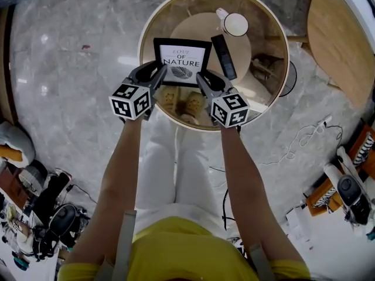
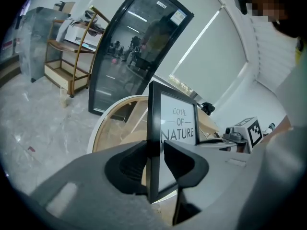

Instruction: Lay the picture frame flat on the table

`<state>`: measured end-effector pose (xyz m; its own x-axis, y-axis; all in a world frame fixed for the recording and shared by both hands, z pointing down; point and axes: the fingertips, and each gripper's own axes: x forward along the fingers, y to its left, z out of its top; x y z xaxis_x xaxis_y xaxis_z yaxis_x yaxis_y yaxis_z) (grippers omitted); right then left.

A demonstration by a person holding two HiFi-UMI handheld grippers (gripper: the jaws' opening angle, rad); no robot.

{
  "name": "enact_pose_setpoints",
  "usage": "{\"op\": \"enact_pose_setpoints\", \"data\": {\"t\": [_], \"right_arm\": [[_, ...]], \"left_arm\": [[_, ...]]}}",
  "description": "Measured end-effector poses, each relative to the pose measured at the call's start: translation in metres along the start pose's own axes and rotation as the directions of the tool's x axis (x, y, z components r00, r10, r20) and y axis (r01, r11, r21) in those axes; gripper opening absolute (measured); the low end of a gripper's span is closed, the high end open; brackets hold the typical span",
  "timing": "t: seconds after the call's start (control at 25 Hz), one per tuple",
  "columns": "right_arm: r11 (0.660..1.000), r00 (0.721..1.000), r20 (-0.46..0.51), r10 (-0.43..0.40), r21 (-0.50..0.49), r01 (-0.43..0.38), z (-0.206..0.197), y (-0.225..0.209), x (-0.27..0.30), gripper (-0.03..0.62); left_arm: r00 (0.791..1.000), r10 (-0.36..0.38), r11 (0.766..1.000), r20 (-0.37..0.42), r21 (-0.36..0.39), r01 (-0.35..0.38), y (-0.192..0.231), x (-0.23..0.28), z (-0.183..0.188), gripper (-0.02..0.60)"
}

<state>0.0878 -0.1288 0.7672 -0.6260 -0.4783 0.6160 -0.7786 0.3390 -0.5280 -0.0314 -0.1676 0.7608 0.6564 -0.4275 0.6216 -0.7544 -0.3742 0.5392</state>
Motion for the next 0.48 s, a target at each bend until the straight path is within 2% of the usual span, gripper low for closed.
{"op": "enact_pose_setpoints", "data": {"t": [0.48], "right_arm": [[0.998,0.994,-0.087,-0.066,0.008,0.067,0.004,-0.025,0.038,0.087]], "left_arm": [[0.998,0.043,0.998,-0.042,-0.043,-0.045,0.031,0.027,0.003,0.107]]}}
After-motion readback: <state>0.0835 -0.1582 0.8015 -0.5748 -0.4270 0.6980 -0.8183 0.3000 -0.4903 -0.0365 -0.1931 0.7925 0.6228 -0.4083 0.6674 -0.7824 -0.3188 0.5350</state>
